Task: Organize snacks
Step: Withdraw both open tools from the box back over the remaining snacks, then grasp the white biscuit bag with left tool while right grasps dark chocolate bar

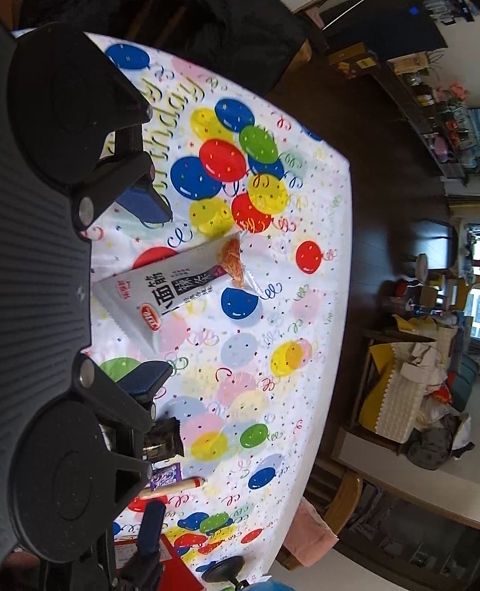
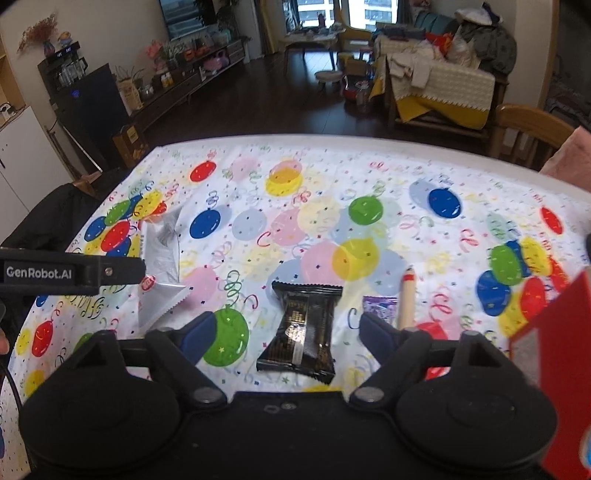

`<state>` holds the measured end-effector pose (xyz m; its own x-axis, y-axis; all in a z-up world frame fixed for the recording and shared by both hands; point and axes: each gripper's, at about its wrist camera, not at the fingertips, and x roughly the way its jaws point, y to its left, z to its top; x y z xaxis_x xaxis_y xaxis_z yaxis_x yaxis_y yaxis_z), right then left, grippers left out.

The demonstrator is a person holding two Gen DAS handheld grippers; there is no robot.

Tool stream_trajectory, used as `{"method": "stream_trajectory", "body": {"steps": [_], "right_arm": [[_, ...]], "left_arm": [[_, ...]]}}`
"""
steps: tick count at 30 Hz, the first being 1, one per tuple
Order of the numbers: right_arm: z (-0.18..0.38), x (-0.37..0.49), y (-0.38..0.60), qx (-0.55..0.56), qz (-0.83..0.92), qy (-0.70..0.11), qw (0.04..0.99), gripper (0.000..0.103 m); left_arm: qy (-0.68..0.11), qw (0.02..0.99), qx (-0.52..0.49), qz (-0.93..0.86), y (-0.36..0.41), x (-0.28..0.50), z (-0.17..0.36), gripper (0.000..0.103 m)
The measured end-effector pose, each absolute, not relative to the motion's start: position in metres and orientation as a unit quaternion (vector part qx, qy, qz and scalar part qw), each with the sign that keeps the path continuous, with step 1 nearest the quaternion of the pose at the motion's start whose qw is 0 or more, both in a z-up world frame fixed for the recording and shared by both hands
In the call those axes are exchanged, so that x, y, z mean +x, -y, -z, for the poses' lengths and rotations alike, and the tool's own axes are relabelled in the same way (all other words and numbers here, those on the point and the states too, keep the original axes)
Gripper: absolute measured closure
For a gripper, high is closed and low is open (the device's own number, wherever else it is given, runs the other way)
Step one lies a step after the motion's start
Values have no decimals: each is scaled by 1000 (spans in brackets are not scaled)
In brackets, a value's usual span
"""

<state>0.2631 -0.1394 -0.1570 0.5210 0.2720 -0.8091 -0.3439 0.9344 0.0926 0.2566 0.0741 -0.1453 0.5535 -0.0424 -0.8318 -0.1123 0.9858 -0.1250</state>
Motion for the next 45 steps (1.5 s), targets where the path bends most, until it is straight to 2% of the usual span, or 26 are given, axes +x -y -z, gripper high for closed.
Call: {"method": "stream_trajectory", "body": {"steps": [2, 5, 7, 10, 11, 13, 16, 19, 26, 35, 45], "right_arm": [[164, 270, 138, -34, -178, -466, 866, 27], [173, 277, 135, -36, -177, -476, 861, 33], [179, 281, 131, -42, -175, -481, 858, 40], [183, 285, 129, -44, -172, -486, 856, 45], [184, 285, 128, -46, -172, -484, 857, 47], [185, 286, 127, -52, -167, -484, 858, 54], [186, 288, 127, -57, -160, -481, 860, 66], [184, 286, 126, -66, -160, -475, 863, 73], [179, 276, 131, -60, -149, -474, 866, 75], [156, 238, 138, -48, -143, -470, 869, 75], [116, 178, 146, -35, -129, -453, 882, 75]], "left_arm": [[-474, 877, -77, -12, -73, 263, 149, 23], [-482, 874, -58, -7, -66, 272, 156, 34], [-487, 872, -48, -9, -63, 278, 161, 36], [-494, 868, -41, -20, -64, 285, 168, 38], [-498, 866, -42, -24, -66, 287, 172, 44], [-505, 861, -54, -23, -70, 290, 177, 46], [-504, 861, -58, -24, -73, 289, 179, 63], [-501, 863, -60, -25, -74, 289, 179, 68], [-501, 863, -59, -28, -79, 279, 176, 74], [-506, 859, -81, -21, -90, 235, 163, 75], [-492, 867, -77, 17, -78, 178, 122, 75]]}}
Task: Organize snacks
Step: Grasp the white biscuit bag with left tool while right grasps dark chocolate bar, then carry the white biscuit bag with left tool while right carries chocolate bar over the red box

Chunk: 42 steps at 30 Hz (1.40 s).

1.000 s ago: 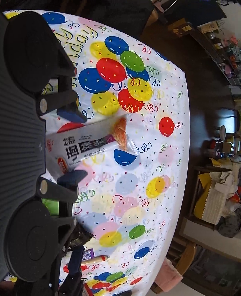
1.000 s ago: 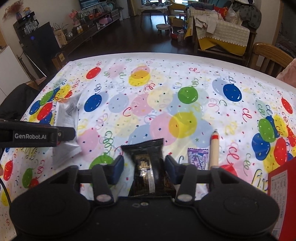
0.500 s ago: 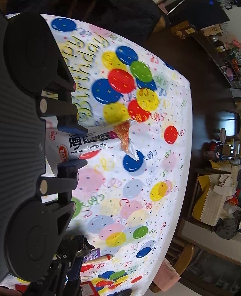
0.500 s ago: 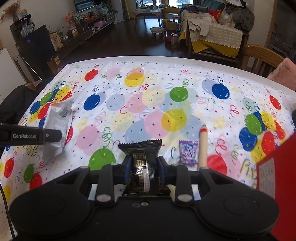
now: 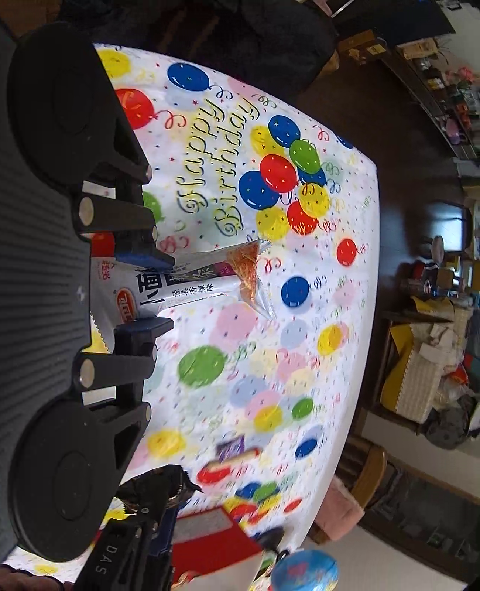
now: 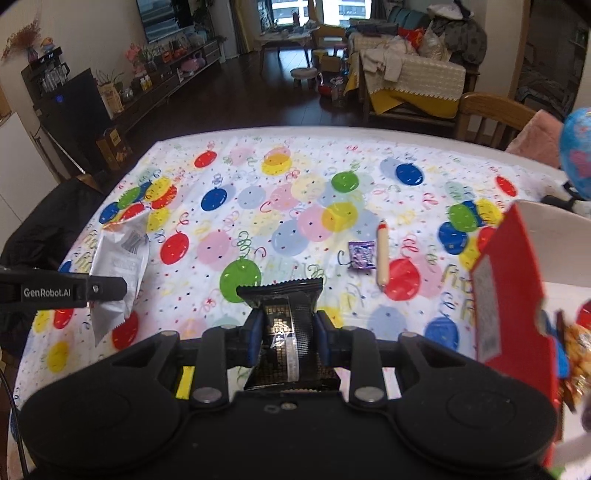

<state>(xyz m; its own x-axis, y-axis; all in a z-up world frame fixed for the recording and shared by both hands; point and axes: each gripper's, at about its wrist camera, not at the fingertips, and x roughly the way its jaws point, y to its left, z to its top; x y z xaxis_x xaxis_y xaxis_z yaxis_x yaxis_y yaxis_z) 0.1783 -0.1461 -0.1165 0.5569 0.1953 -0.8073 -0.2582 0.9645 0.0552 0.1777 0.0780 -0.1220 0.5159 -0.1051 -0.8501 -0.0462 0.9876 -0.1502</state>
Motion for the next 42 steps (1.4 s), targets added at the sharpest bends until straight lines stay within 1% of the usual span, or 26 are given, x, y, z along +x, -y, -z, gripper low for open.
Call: {"method": "stream_trajectory", "body": {"steps": [14, 20, 23, 26, 31, 40, 42], "right_arm": [[54, 96, 176, -9, -83, -405, 911, 75], [33, 74, 195, 3, -73, -383, 921, 75], [28, 69, 209, 8, -71, -375, 924, 75], [28, 67, 227, 10, -71, -375, 924, 75], [37, 72, 248, 14, -80, -386, 919, 75], [75, 76, 258, 16, -96, -426, 900, 75], [82, 75, 257, 15, -96, -433, 896, 75]], "left_arm": [[-455, 884, -67, 85, -42, 111, 57, 75], [-435, 892, -54, 110, -15, 94, 32, 75], [-432, 892, -47, 120, 3, 89, 27, 75], [-439, 891, -41, 112, 18, 91, 34, 75], [-470, 878, -48, 81, 29, 100, 61, 75], [-519, 853, -46, 41, 29, 110, 110, 75], [-524, 850, -41, 41, 29, 111, 117, 73]]}}
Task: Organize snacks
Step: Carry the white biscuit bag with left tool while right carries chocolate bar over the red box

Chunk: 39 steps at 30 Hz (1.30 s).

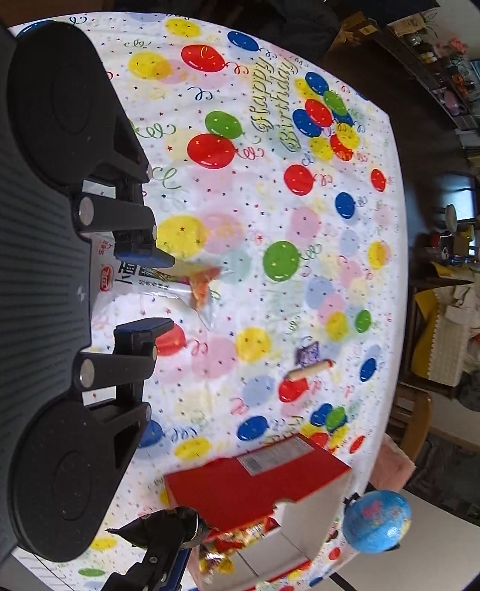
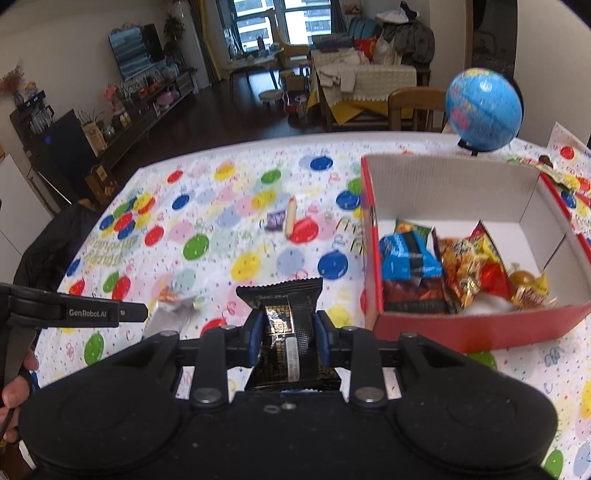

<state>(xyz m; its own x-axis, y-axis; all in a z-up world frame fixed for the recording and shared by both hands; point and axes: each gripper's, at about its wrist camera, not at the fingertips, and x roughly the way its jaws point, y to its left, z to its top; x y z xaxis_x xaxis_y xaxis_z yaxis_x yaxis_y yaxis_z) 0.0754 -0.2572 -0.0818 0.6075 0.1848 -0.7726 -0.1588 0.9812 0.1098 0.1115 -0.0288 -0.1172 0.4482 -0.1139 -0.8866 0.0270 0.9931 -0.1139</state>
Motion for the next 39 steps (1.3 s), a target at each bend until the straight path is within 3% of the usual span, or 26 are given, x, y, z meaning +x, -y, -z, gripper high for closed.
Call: {"method": "stream_trajectory", "body": {"steps": [1, 2, 4, 18, 21, 24, 26, 29, 39], "right_arm": [[86, 76, 256, 15, -95, -436, 895, 75], [88, 76, 256, 15, -94, -439, 894, 75], [93, 75, 253, 14, -92, -442, 892, 75], [116, 74, 248, 16, -58, -462, 885, 75], [118, 74, 249, 18, -53, -464, 884, 75], [120, 74, 248, 18, -50, -467, 883, 75], [119, 75, 249, 19, -49, -467, 882, 75], [119, 76, 250, 23, -49, -467, 882, 75], [107, 79, 257, 21, -52, -461, 886, 75]], "left_arm": [[-527, 848, -40, 42, 28, 113, 121, 64], [-528, 847, -41, 43, 28, 113, 124, 44], [-523, 850, -42, 45, 26, 114, 128, 33], [-553, 831, -27, 52, 23, 131, 176, 33], [-552, 832, -23, 53, 23, 134, 180, 35], [-554, 831, -26, 48, 20, 136, 184, 51], [-557, 829, -34, 43, 17, 137, 186, 71], [-554, 830, -53, 40, 11, 135, 184, 81], [-551, 831, -65, 34, 11, 127, 160, 84]]}}
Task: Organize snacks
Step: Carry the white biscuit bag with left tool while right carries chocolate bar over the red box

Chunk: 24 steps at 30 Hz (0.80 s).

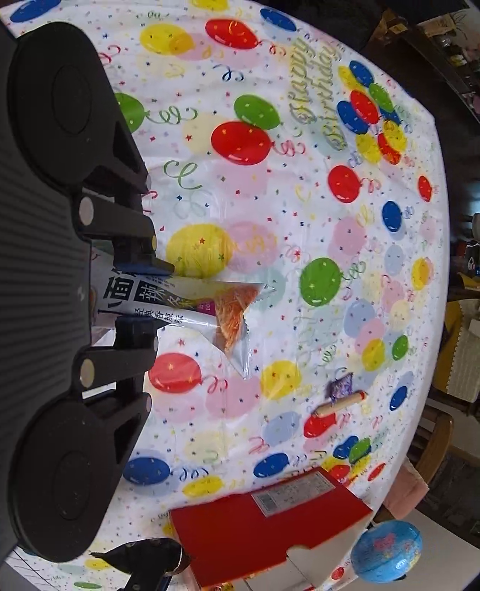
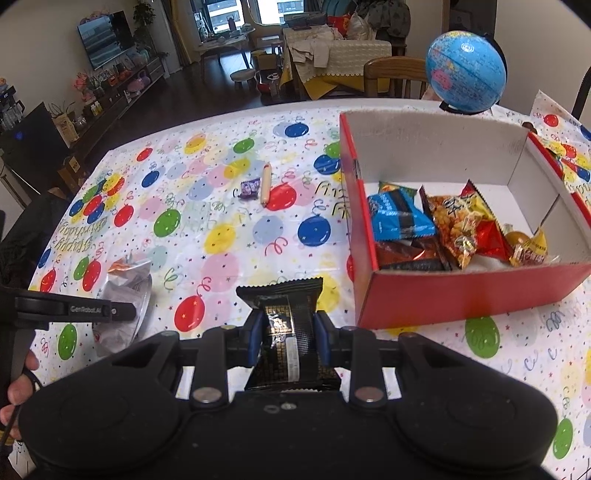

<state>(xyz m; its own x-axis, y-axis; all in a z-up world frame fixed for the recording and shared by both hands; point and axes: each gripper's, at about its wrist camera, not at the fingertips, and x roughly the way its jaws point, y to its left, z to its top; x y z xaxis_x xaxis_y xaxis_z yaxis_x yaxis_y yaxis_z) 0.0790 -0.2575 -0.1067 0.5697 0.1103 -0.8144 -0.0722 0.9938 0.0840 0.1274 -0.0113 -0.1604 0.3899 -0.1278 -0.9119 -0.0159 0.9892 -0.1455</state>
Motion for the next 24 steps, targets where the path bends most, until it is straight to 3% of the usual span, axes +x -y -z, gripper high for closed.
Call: {"method": "stream_trajectory", "body": {"steps": [24], "right_arm": [[35, 91, 339, 20, -53, -386, 921, 75]], "left_arm": [[-473, 877, -46, 71, 117, 142, 51, 83]]}}
